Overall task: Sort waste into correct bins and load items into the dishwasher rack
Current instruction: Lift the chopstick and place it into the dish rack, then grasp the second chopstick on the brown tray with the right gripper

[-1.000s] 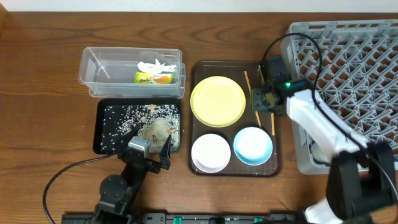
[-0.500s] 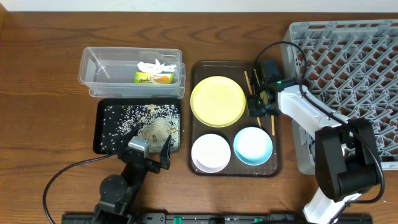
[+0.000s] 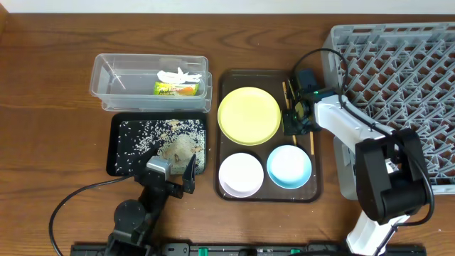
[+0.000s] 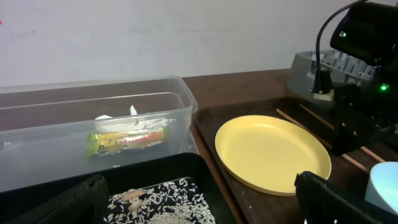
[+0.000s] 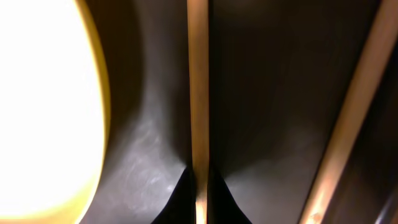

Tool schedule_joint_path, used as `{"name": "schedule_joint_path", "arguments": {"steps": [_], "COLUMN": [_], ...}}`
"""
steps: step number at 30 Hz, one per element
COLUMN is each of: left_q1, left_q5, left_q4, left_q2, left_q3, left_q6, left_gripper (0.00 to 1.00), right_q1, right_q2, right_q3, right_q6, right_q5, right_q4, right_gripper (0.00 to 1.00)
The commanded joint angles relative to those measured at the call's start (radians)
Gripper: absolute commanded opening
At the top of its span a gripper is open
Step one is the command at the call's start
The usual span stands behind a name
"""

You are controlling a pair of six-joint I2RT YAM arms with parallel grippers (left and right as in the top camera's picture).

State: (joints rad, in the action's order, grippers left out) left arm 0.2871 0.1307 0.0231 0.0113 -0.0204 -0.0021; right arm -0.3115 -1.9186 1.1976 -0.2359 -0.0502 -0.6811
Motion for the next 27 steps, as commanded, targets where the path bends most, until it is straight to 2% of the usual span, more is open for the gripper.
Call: {"name": "schedule_joint_path", "arguments": {"steps": [1, 8, 14, 21, 27], "left_q1": [0.000, 0.000, 0.000, 0.000, 0.000], "left_q5": [0.011, 0.011, 0.011, 0.011, 0.011], "left_q4": [0.034, 0.034, 0.034, 0.034, 0.034], "left_q2": [-0.005, -0.005, -0.005, -0.005, -0.005], "left_q3": [0.016, 0.016, 0.016, 0.016, 0.016], "left_q6": [0.006, 0.006, 0.006, 0.006, 0.006], "left_gripper": [0.97, 0.97, 0.97, 0.97, 0.98], "right_q1": [0.004, 0.079, 0.184, 0.281, 0.350], "right_q2": [0.074, 0.350, 0.494, 0.448, 0.334], "right_q3": [0.024, 0.044, 0.044, 0.042, 0.042], "right_q6": [-0.022, 0.003, 0.038, 0.209, 0.241], "right_q5": [-0.047, -0.042, 0.169, 0.223, 0.237], "right_q4": [-0.028, -0.084, -0.116, -0.109, -0.064], "right_gripper": [0.01, 0.01, 0.01, 0.01, 0.01]}}
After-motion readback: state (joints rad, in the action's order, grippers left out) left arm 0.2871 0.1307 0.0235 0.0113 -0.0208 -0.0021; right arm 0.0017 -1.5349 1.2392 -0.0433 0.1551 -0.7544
